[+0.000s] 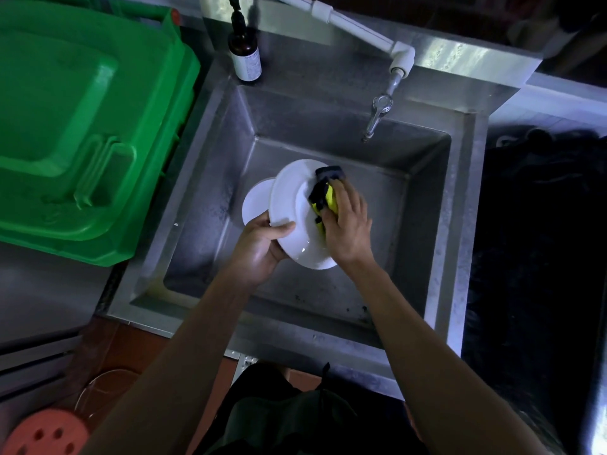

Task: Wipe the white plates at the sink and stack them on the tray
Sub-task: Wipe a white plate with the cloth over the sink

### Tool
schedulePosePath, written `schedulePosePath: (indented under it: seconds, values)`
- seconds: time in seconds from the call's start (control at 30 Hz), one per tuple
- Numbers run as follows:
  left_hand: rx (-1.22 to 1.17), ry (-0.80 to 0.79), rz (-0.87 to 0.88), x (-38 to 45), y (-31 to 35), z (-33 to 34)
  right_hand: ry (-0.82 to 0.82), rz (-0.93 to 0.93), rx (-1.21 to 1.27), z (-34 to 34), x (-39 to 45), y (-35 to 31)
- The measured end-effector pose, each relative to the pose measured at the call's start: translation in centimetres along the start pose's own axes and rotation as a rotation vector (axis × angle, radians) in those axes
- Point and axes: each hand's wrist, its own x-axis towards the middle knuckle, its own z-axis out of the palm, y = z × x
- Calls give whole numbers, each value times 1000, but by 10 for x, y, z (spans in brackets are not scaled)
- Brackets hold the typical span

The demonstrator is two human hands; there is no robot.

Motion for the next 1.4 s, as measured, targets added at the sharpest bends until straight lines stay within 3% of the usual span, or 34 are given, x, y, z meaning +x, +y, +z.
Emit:
schedulePosePath:
  seconds: [0.27,0.63,0.97,1.4]
  values:
    - [-31,103,-24,8,2,8,-22,-32,-28,13,-21,-14]
    - [-221,200,-33,23,4,13,128,-41,9,36,-48,-31]
    - [-281,141,-17,16,9,-13,134,35,102,27,-40,-8]
    - [-11,-116,-135,24,37,-55,169,167,176,-19,15,-6]
